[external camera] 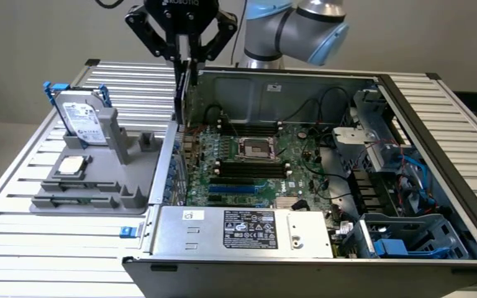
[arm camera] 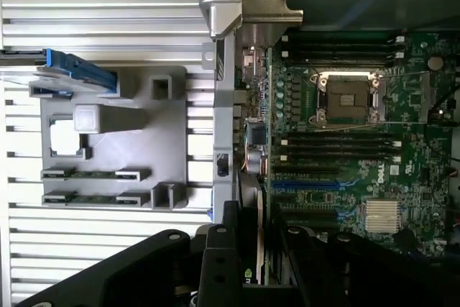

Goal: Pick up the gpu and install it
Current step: 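Pick up the gpu and move the gpu toward the slot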

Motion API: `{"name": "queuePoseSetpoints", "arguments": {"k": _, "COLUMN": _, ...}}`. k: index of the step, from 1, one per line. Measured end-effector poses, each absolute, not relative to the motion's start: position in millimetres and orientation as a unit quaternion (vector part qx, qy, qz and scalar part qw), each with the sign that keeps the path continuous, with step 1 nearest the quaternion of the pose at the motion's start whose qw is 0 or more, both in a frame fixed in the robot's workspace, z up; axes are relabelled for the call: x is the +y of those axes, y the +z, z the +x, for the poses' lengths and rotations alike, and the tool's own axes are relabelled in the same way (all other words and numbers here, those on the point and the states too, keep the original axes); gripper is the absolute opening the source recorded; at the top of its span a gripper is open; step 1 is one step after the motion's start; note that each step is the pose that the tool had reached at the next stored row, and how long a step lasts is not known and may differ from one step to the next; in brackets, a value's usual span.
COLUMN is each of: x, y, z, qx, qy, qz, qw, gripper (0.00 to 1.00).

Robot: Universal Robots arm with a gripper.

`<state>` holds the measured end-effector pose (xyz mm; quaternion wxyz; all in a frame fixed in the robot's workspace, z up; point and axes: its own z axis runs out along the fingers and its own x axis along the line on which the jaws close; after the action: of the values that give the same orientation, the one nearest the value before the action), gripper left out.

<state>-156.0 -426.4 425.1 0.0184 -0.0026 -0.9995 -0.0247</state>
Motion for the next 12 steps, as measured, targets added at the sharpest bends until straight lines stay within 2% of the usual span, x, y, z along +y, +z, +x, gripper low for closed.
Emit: {"name": "queuePoseSetpoints", "arguments": {"k": 12, "x": -423.1, "y": 410.3, "z": -102.2, "qx": -1.0, "qy": -0.024, "qz": -0.001, "qw": 0.018, "gripper": 0.27}}
